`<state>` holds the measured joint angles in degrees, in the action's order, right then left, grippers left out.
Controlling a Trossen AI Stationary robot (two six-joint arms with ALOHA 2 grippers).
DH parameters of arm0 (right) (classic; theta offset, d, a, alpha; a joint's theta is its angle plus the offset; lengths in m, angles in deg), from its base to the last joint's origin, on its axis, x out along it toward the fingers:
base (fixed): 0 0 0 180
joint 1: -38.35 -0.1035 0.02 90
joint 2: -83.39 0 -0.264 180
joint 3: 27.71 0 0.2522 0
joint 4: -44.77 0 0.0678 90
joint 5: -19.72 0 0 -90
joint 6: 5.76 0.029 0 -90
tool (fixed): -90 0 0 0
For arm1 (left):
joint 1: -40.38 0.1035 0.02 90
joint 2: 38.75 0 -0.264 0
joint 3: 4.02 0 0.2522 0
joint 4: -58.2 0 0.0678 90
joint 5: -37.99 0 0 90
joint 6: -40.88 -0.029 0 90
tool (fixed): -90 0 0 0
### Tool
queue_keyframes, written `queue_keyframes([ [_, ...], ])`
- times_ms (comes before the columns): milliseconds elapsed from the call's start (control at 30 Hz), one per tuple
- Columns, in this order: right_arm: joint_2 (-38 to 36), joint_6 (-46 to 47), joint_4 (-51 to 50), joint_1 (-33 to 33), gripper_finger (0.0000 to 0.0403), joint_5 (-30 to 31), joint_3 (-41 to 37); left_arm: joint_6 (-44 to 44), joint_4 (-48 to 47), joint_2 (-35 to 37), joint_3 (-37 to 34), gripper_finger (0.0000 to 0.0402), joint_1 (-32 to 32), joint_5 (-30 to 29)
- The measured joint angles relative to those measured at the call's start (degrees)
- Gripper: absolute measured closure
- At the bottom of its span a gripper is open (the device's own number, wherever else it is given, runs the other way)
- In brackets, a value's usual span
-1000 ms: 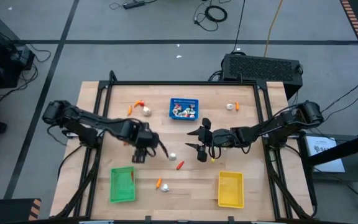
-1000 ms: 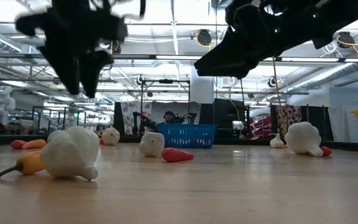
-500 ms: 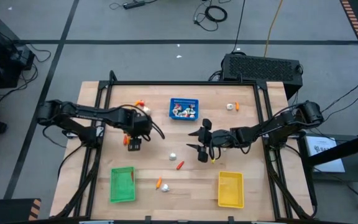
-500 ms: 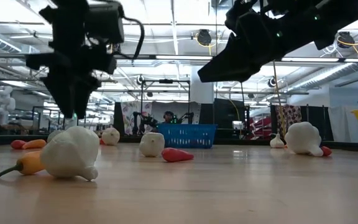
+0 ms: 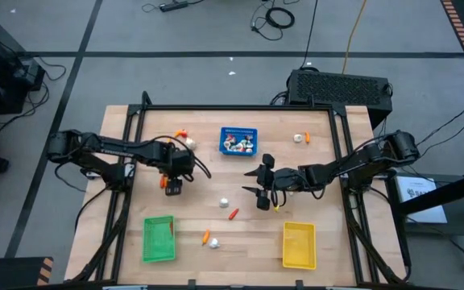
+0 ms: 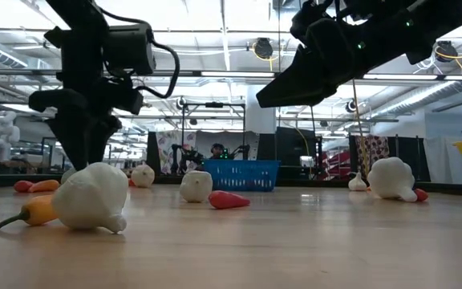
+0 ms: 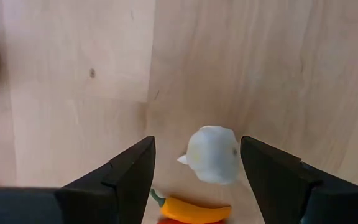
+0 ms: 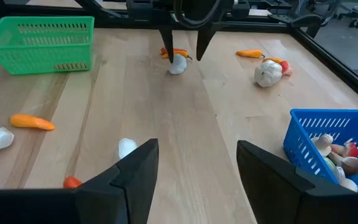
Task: Sort produce into baskets
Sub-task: Put the white garlic into the green bin
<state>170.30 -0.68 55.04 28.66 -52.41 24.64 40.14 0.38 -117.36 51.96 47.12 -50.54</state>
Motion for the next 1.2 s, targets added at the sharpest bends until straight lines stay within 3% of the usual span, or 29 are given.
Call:
queue_keyframes([
  [1033, 0.00, -0.01, -0.24, 0.00, 0.0195, 0.00, 0.00, -0.64, 0.67, -4.50, -0.44, 0.0158, -0.07, 1.95],
  [1200, 0.00, -0.02, -0.24, 0.01, 0.0195, 0.00, 0.00, -0.73, 0.68, -4.52, -0.44, 0.0184, -0.07, 1.95],
])
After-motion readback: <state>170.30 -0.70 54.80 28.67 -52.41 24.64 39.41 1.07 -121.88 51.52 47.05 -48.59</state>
